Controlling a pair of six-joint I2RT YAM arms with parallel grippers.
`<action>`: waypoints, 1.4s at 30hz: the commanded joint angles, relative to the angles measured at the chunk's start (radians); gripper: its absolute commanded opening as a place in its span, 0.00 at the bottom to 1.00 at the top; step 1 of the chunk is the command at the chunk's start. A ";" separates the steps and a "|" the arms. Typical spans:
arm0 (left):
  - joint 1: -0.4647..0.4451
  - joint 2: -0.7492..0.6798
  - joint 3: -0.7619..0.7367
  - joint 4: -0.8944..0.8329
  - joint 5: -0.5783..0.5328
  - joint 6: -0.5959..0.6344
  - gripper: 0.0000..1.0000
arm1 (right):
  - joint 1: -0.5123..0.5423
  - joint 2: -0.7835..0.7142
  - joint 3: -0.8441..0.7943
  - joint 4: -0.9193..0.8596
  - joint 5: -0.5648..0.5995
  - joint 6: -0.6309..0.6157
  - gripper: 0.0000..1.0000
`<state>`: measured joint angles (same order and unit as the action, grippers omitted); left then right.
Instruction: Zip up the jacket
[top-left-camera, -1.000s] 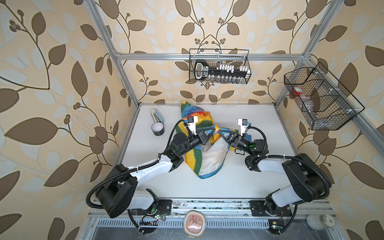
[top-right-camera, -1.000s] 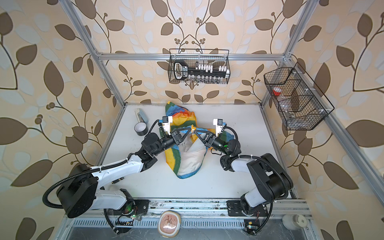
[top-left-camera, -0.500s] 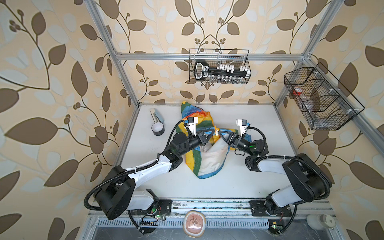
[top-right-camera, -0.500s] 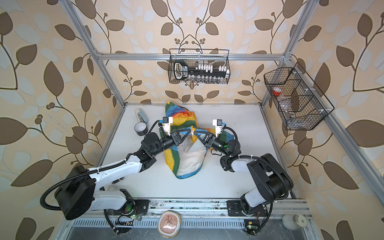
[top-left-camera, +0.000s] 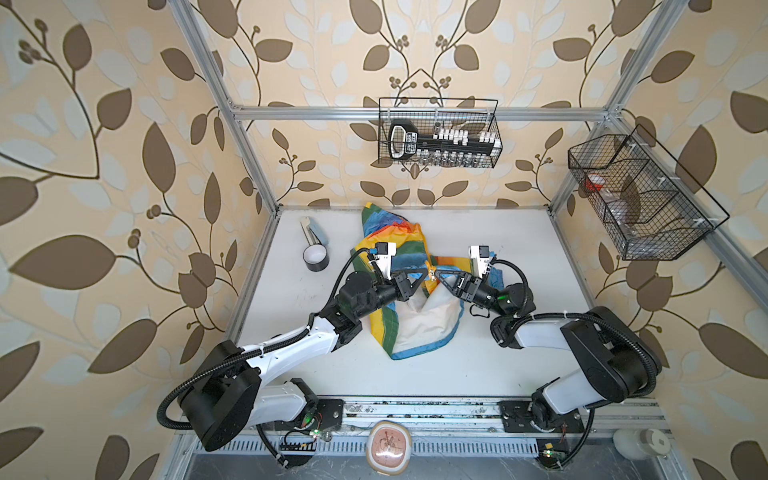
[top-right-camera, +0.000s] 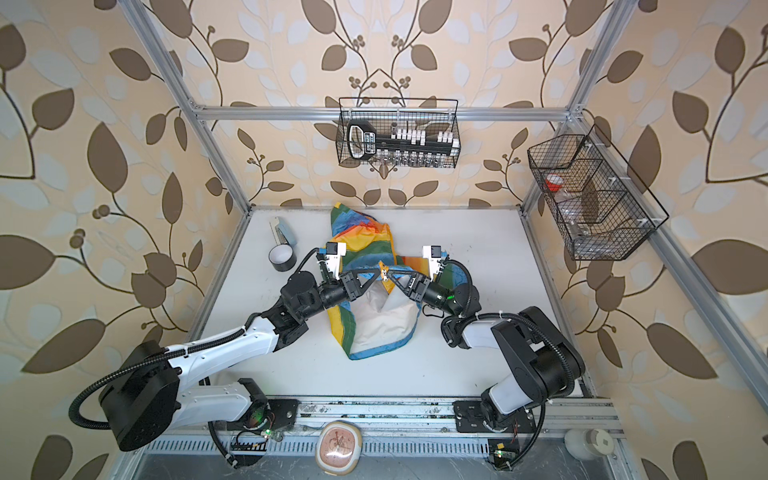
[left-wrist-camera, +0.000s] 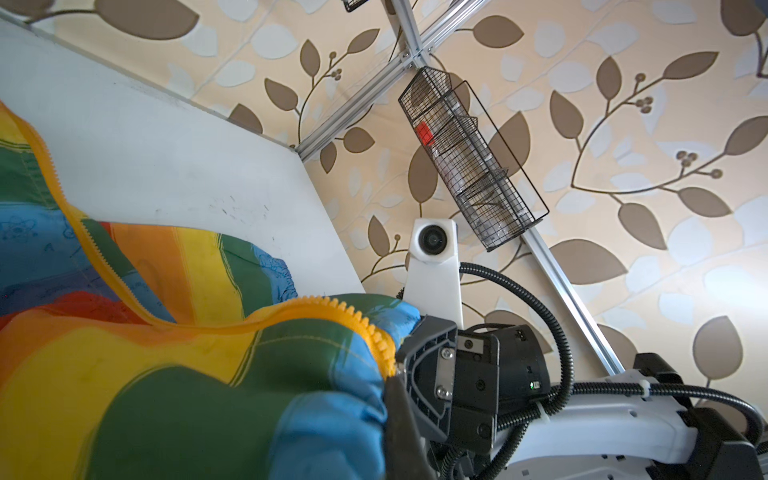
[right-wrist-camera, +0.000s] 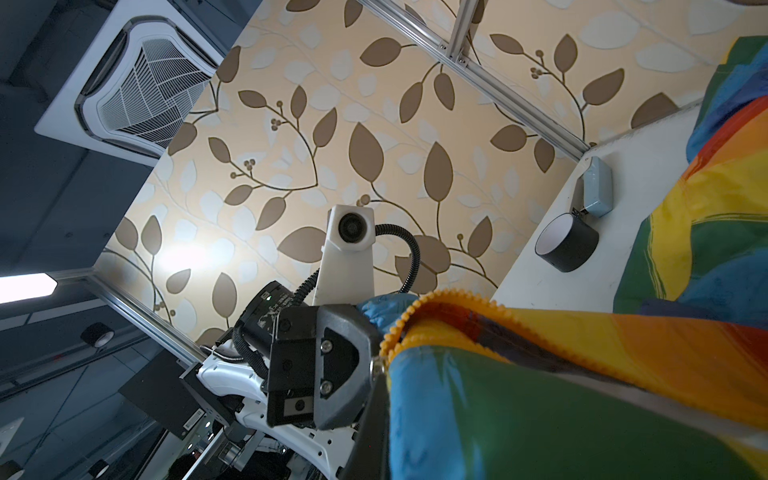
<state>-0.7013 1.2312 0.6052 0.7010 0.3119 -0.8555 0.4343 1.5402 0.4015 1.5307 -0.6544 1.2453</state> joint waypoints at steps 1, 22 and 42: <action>-0.010 -0.045 -0.031 -0.043 0.060 0.018 0.00 | -0.028 -0.008 -0.031 0.055 0.174 0.014 0.00; -0.010 -0.046 -0.075 -0.154 0.003 -0.001 0.00 | 0.001 0.174 -0.266 0.081 0.124 0.034 0.37; -0.009 -0.103 -0.079 -0.282 -0.005 0.039 0.00 | 0.017 0.142 -0.460 0.074 0.060 -0.033 0.53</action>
<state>-0.7124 1.1656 0.5293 0.4232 0.3069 -0.8455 0.4515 1.6764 0.0090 1.5612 -0.5648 1.2217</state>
